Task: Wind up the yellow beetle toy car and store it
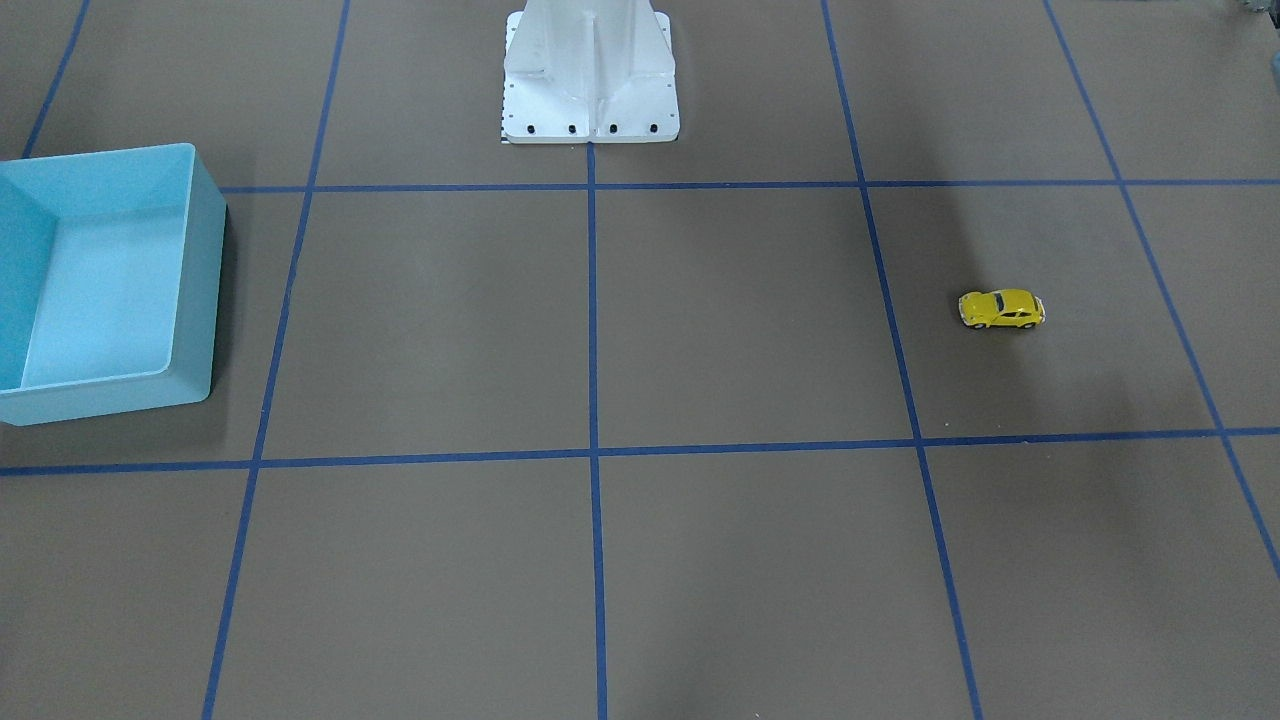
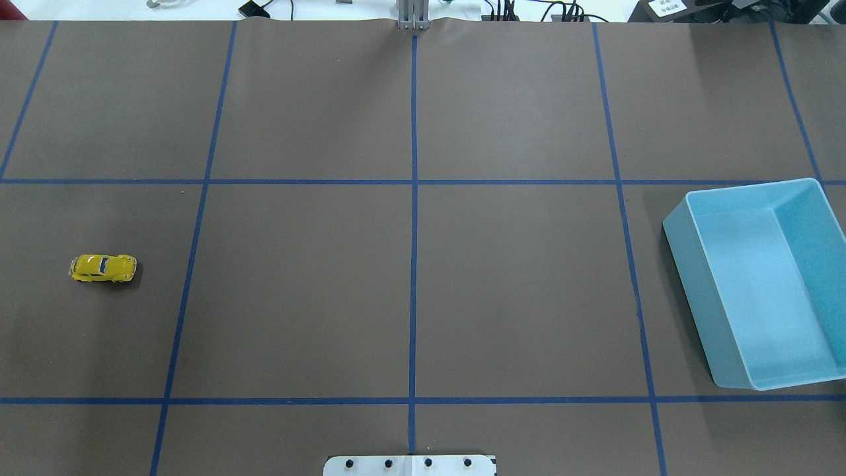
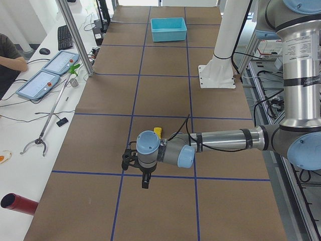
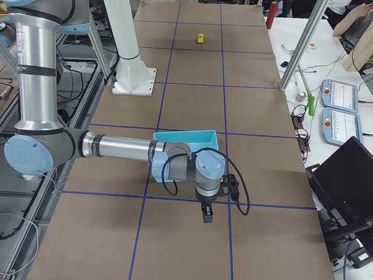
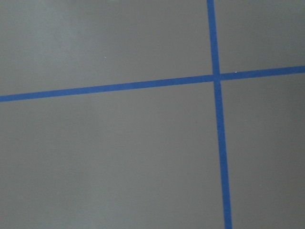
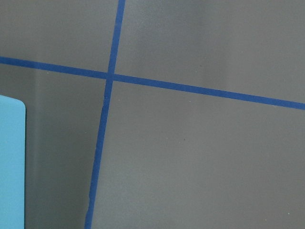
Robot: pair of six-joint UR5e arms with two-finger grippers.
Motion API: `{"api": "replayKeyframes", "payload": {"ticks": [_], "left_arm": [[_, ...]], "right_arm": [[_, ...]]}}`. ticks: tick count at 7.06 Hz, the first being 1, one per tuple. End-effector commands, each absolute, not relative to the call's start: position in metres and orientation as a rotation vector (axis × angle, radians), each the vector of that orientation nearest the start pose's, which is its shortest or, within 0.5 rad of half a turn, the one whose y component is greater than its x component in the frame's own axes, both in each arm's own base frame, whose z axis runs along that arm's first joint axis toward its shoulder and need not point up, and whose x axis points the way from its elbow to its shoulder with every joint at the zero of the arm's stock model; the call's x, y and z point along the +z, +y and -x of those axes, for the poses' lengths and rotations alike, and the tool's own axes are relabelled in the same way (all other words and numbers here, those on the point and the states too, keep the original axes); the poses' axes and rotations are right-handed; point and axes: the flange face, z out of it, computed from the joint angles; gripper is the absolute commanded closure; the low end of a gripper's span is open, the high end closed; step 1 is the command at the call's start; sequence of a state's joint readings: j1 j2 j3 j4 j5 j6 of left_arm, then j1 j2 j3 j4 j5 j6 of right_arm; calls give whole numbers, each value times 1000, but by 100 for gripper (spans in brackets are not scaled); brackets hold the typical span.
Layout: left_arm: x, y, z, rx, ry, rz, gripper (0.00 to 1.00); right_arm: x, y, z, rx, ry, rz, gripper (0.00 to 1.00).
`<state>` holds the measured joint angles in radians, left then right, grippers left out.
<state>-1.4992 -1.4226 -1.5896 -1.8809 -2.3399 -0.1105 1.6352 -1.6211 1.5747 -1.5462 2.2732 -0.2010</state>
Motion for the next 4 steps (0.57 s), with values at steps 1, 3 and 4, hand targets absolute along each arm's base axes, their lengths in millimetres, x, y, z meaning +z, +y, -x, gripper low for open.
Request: {"api": "replayKeyframes", "payload": {"ticks": [1,3,4], "left_arm": [[683,-445,31,38,794,-108,0],[647,-465,10,126,836,-204,0],[628,-466,-33,268,891,-280,0]], "right_arm": [[683,-463,-99,-123,-700,-73,0],[684,-462,-99,-123,-700,-71,0],[684,-462,-99,-123,-700,-71,0]]}}
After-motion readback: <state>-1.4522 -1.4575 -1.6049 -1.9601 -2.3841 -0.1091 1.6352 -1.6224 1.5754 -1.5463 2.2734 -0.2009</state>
